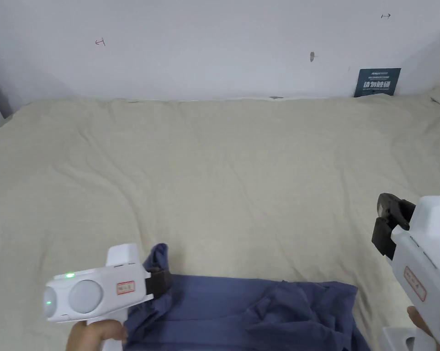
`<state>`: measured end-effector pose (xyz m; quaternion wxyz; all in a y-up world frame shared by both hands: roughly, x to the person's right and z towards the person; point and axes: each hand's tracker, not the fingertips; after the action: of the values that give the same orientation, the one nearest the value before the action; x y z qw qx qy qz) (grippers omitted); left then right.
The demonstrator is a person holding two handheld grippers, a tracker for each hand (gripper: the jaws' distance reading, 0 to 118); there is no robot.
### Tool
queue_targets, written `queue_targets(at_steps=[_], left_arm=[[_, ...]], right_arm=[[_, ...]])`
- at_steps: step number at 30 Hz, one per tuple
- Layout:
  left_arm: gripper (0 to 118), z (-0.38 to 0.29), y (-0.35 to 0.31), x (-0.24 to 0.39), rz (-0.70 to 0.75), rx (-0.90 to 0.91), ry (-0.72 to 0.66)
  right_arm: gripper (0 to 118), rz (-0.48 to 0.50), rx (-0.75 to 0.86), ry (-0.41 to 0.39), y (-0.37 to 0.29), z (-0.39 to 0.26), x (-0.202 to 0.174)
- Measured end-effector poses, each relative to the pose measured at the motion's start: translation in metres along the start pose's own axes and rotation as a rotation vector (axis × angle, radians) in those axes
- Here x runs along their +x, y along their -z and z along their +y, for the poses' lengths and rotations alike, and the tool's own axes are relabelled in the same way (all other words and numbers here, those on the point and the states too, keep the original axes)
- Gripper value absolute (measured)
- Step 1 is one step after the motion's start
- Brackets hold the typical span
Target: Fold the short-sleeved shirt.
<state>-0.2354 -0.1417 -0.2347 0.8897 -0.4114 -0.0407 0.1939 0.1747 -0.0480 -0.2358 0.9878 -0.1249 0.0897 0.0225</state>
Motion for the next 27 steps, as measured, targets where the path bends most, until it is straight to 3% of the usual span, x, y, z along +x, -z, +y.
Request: queue_targets(at_steps=[5,9,10,11,13,14,20,27], left_arm=[[7,-0.013,0.04,0.035,-0.055,-0.097,0.028],[11,-0.024,0.068,0.048,-0.005,-0.161,0.025],[23,-0.026,0.072,0.048,-0.001,-0.179,0.035],[57,-0.027,0.074,0.049,0.012,-0.176,0.034],[109,-0.028,0.072,0.048,0.014,-0.166,0.011],[118,-0.028,0.071,0.048,0.006,-0.167,0.007],[115,-0.017,0.044,0.047,-0.001,-0.089,0.038],[110,-0.006,-0.002,0.038,0.109,0.195,0.128]], right_arm=[[2,-0.021,-0.004,0.002,-0.005,-0.001,0.011],[2,-0.038,-0.008,0.006,-0.007,-0.003,0.019],[2,-0.042,-0.009,0.006,-0.007,-0.003,0.019],[2,-0.044,-0.01,0.006,-0.007,-0.003,0.02],[2,-0.049,-0.01,0.005,-0.008,-0.002,0.021],[2,-0.051,-0.01,0.005,-0.008,-0.002,0.022],[2,-0.05,-0.01,0.008,-0.007,-0.002,0.022],[2,-0.032,0.001,0.008,-0.008,0.003,0.018]])
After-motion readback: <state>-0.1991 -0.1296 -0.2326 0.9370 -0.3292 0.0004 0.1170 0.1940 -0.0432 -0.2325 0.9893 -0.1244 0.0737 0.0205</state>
